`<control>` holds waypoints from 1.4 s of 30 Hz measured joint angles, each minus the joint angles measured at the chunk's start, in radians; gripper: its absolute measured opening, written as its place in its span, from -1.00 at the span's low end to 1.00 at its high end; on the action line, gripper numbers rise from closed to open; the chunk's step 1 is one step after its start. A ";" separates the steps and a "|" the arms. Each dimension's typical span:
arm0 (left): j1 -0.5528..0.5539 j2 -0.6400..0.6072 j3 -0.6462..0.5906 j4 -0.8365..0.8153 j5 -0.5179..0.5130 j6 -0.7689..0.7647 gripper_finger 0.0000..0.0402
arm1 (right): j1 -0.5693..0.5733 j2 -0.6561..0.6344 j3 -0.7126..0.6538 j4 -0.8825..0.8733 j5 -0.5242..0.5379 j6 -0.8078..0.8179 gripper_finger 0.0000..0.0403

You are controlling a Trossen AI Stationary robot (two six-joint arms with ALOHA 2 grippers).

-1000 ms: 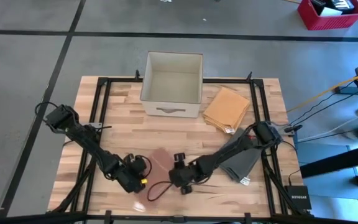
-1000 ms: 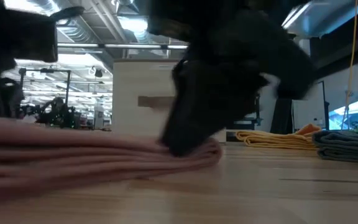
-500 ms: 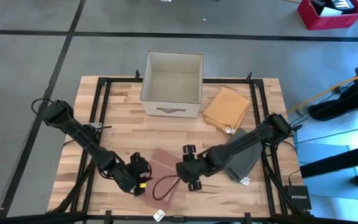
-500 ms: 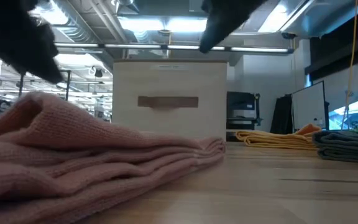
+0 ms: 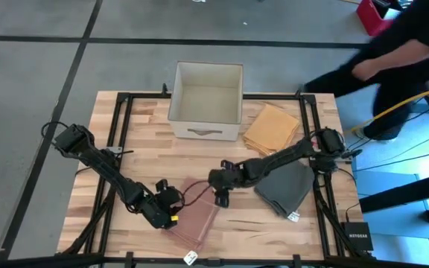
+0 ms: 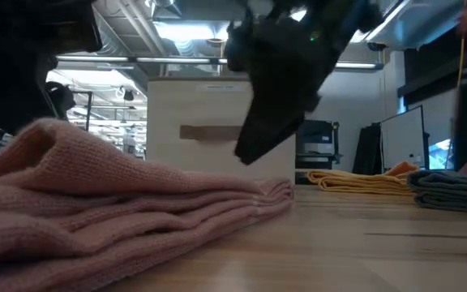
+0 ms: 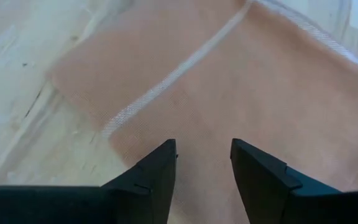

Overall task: Fold towel
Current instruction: Fold the brown towel

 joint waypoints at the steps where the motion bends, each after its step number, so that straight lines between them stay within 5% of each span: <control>1: 0.000 0.002 0.000 0.001 0.000 0.000 -0.27 | -0.017 0.000 -0.010 0.024 -0.010 0.009 -0.01; 6: -0.003 0.003 0.000 0.002 0.003 0.000 -0.27 | -0.080 0.000 -0.071 0.204 -0.111 0.058 -0.01; 11: 0.012 -0.030 0.020 0.002 0.060 0.072 -0.27 | -0.031 -0.040 -0.084 0.059 -0.146 0.090 -0.01; 16: 0.092 -0.064 0.040 0.038 0.059 0.253 -0.27 | 0.125 -0.081 -0.082 0.024 0.029 0.096 -0.01; 21: 0.193 -0.054 0.040 0.062 0.075 0.383 -0.25 | 0.247 -0.028 -0.103 0.173 0.285 0.087 -0.01; 32: 0.447 -0.002 0.040 0.081 0.397 0.631 0.17 | 0.274 0.109 -0.124 0.391 0.254 0.051 -0.01; 42: 0.575 0.050 0.040 0.032 0.728 0.754 0.11 | 0.263 0.116 -0.118 0.341 0.201 -0.075 -0.01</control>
